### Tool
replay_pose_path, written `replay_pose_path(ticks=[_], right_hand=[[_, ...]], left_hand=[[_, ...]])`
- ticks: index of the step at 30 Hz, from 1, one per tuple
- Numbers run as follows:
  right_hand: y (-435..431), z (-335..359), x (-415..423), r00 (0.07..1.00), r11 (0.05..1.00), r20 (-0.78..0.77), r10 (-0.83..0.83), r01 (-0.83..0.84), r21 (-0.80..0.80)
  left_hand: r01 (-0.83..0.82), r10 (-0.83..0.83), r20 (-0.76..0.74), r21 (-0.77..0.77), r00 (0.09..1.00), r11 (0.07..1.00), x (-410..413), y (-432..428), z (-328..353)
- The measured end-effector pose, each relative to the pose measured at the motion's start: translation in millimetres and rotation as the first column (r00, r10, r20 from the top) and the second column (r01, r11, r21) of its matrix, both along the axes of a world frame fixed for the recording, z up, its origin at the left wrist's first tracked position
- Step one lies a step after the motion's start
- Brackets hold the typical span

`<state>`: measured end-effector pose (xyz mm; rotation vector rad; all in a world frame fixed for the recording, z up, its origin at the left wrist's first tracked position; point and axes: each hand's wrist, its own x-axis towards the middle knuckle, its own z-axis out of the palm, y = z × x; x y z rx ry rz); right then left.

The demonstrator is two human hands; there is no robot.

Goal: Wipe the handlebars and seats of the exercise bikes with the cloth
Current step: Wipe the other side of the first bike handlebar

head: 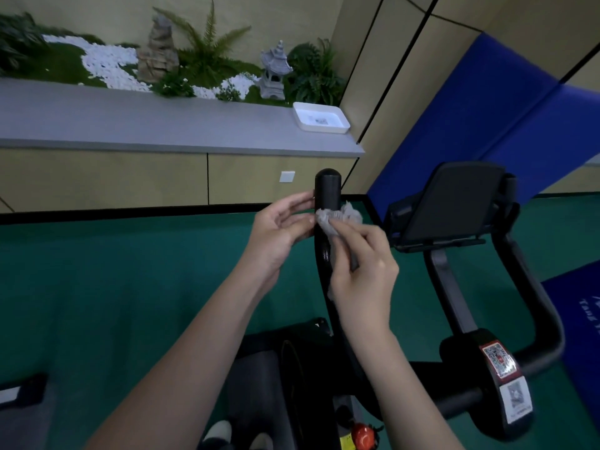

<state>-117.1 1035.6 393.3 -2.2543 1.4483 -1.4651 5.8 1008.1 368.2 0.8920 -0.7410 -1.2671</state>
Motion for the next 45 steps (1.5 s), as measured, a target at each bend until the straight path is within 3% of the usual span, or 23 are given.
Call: replay_pose_path(ticks=[8, 10, 12, 14, 16, 27, 34, 45], right_hand=[[-39.2, 47.8, 26.0, 0.984, 0.989, 0.104, -0.146, 0.148, -0.009], [-57.9, 58.8, 28.3, 0.988, 0.980, 0.037, -0.152, 0.146, 0.137], [-69.2, 62.2, 25.3, 0.992, 0.917, 0.006, -0.123, 0.112, 0.383], [-70.0, 60.0, 21.3, 0.995, 0.823, 0.035, -0.093, 0.057, 0.564], [-67.4, 55.5, 18.9, 0.989, 0.768, 0.106, -0.099, 0.008, 0.640], [-53.1, 39.5, 19.1, 0.960, 0.772, 0.210, -0.184, 0.009, 0.635], [-30.9, 20.3, 2.4, 0.990, 0.715, 0.086, -0.110, 0.019, 0.699], [-29.8, 12.7, 3.3, 0.885, 0.645, 0.393, -0.249, -0.151, 0.749]], left_hand=[[0.003, -0.003, -0.017, -0.003, 1.000, 1.000, -0.8, -0.6, -1.1], [0.005, -0.005, -0.008, 0.004, 1.000, 1.000, 0.6, -0.6, -1.6], [0.013, -0.013, 0.010, 0.001, 1.000, 1.000, 1.4, -0.3, -2.1], [0.020, -0.020, 0.013, -0.004, 1.000, 1.000, 1.9, 0.6, -2.6], [0.022, -0.022, 0.022, -0.007, 1.000, 1.000, 2.4, 1.3, -1.8], [-0.034, 0.034, 0.106, -0.004, 0.994, 0.999, -0.7, 6.9, 4.2], [-0.035, 0.036, 0.114, -0.007, 0.993, 0.999, 1.4, 6.0, 6.7], [-0.030, 0.033, 0.158, -0.023, 0.987, 0.999, 4.8, 2.6, 9.9]])
